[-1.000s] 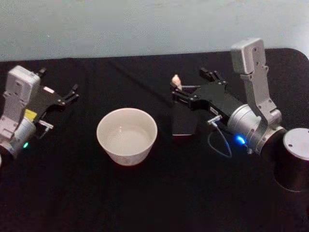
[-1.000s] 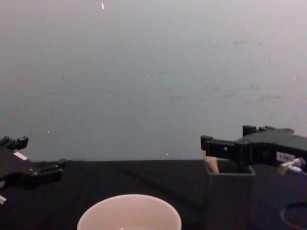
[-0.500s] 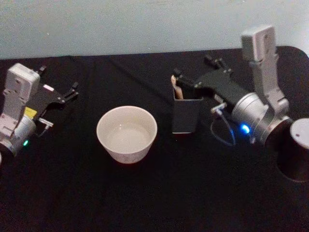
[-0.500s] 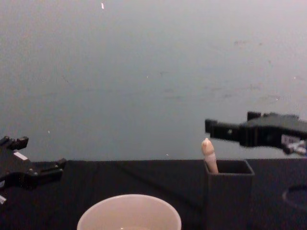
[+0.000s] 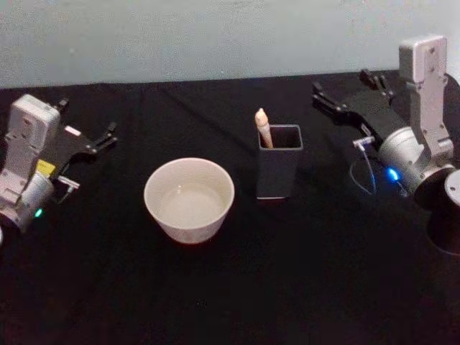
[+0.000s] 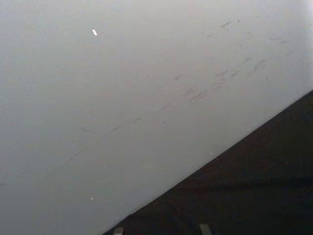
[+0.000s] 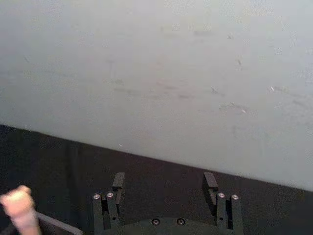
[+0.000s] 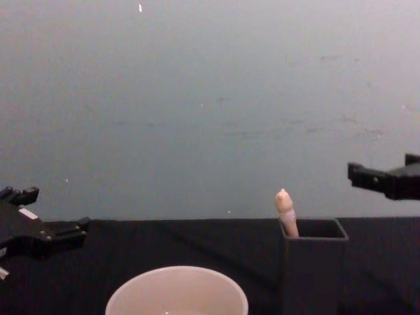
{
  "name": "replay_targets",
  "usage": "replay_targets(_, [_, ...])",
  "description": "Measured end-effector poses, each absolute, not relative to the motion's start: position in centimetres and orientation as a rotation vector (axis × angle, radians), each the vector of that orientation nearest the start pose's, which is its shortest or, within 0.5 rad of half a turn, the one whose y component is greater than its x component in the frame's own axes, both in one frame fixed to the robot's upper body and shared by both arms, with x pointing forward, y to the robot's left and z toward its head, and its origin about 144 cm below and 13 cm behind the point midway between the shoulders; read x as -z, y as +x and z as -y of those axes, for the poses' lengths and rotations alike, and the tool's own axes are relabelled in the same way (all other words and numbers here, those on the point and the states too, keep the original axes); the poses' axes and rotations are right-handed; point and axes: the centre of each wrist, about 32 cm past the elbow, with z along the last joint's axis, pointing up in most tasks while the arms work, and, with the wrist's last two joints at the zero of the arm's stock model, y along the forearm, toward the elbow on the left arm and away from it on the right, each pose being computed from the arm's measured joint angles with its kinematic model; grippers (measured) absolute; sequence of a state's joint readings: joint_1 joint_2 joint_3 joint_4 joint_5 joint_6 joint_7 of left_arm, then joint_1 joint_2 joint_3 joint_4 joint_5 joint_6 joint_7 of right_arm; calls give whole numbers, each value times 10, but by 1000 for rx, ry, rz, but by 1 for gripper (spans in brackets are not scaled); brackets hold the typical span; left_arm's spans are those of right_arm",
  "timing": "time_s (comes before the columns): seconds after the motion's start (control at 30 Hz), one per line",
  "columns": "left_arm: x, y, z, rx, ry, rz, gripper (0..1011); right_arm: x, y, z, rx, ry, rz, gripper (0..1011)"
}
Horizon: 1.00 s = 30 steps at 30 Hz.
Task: Pick up the stirring spoon with one hand, stir inside the cup, then place it back in its original position.
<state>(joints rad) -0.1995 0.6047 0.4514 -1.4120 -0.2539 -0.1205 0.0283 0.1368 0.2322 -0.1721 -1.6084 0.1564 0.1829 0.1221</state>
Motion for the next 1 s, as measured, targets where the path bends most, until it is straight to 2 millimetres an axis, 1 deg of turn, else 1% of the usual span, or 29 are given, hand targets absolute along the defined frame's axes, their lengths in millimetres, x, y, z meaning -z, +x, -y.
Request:
replay_targets(0.17, [-1140,489,-310,-1248,304,285,1001,-1177,496,247,1304,-149,25,1003])
replay_targets(0.33, [-1140,489,-310,-1248,304,285,1001,-1163,498,247,1307,-195,7,1003])
replay_targets(0.47, [-1140,489,-310,-1248,304,285,1001,-1157,498,246,1303,-227,-6,1003])
replay_targets(1.0, [-1140,489,-310,-1248,304,285,1001,-1156,498,246,1300,-233,-7,1003])
